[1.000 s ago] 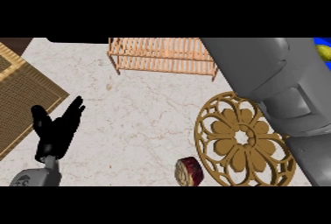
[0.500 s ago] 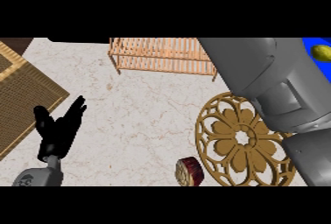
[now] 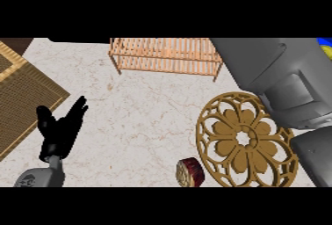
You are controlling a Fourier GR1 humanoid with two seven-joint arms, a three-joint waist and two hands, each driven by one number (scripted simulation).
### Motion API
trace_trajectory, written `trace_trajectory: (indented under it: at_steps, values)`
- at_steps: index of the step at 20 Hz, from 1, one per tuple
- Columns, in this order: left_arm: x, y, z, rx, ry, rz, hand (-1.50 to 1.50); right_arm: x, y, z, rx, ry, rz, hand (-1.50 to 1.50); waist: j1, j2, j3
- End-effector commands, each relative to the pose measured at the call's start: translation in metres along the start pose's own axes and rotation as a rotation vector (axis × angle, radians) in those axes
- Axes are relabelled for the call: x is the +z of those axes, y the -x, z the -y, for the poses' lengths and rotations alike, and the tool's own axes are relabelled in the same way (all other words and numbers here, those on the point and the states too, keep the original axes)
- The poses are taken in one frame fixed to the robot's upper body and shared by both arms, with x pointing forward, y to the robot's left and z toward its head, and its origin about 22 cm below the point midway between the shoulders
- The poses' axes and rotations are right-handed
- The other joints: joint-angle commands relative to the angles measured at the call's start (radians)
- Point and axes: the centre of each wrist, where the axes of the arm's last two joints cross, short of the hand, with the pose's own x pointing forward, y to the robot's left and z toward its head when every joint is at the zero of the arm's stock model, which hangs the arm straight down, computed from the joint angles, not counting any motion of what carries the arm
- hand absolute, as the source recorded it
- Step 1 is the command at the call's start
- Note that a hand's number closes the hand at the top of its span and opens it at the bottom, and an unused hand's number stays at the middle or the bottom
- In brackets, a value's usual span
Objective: Pick the bell pepper from the placemat and place it in the tiered shelf
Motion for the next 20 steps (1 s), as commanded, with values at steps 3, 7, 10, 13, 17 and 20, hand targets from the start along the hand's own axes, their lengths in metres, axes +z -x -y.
trace_trajectory:
  at_steps: [3, 7, 10, 13, 17, 20]
  values:
    - [-0.003, 0.016, 0.006, 0.005, 0.003, -0.045, 0.0, -0.008, 0.005, 0.024, -0.237, 0.117, -0.079, -1.5, 0.0, 0.008, -0.007]
    - [0.002, 0.009, -0.006, -0.004, 0.01, -0.065, 0.0, -0.001, -0.003, 0.009, -0.387, 0.13, -0.094, -1.5, 0.007, 0.005, -0.006]
    - [-0.003, 0.008, -0.006, 0.011, -0.013, -0.055, 0.0, -0.003, 0.006, 0.011, -0.493, 0.127, -0.079, -1.5, -0.008, 0.002, -0.006]
    - [0.012, 0.012, -0.001, -0.009, 0.02, -0.072, 0.0, -0.003, -0.007, 0.031, -0.611, 0.16, -0.125, -1.5, 0.004, -0.002, -0.005]
    - [0.006, 0.019, -0.007, 0.017, -0.006, -0.077, 0.0, -0.016, 0.013, 0.055, -0.673, 0.288, -0.144, -1.5, -0.004, 0.002, -0.007]
    - [0.002, 0.014, -0.007, 0.018, -0.03, -0.061, 0.0, -0.018, 0.022, 0.055, -0.642, 0.38, -0.157, -1.5, -0.03, -0.008, -0.006]
